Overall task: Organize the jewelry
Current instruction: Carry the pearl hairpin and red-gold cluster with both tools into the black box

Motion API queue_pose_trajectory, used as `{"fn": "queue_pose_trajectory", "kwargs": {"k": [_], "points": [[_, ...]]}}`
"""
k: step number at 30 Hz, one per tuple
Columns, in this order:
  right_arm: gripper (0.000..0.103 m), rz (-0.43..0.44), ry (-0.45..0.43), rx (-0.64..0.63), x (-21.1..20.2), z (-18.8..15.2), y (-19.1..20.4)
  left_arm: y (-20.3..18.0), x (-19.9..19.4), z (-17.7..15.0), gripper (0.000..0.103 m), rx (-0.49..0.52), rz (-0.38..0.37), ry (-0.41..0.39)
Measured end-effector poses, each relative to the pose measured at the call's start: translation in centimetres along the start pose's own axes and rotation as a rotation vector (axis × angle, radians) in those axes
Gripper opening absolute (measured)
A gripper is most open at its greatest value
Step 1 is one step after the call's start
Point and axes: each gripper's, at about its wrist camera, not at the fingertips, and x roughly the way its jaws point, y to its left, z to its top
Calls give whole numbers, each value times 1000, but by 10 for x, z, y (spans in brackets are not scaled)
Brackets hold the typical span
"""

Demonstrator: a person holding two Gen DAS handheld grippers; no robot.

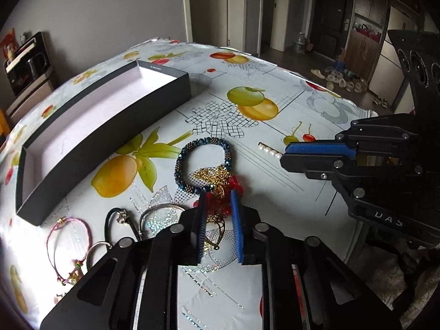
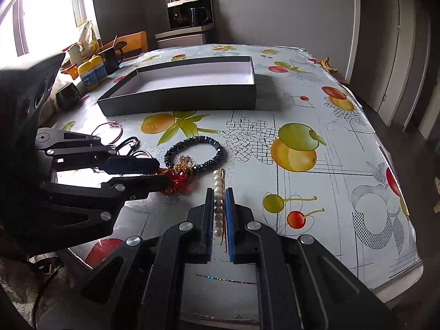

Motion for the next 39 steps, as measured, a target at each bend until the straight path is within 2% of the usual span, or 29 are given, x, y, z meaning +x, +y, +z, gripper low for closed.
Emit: {"fn": "queue_pose_trajectory", "kwargs": {"k": [2, 8, 16, 23, 28, 33, 39], "points": [[8, -1, -6, 4, -1, 1, -1, -1, 0, -1, 7, 8, 9, -5], [8, 1, -22, 9, -6, 2, -2, 1, -18, 1, 7, -2, -18, -61], [8, 9, -52, 11, -12, 19, -4, 14, -62, 21, 7, -39, -13, -167], [8, -13, -90, -30, -16, 51, 0, 38, -85, 43, 7, -56, 88, -216], [8, 21, -114, -22, -14, 82, 1, 64, -91, 56, 7, -86, 166, -234], [8, 45, -122, -25, -7, 114, 5, 100, -93, 65, 7, -143, 248, -229], [8, 17, -139, -37, 4, 144, 10, 133, -87, 77, 7, -179, 336, -209]]}}
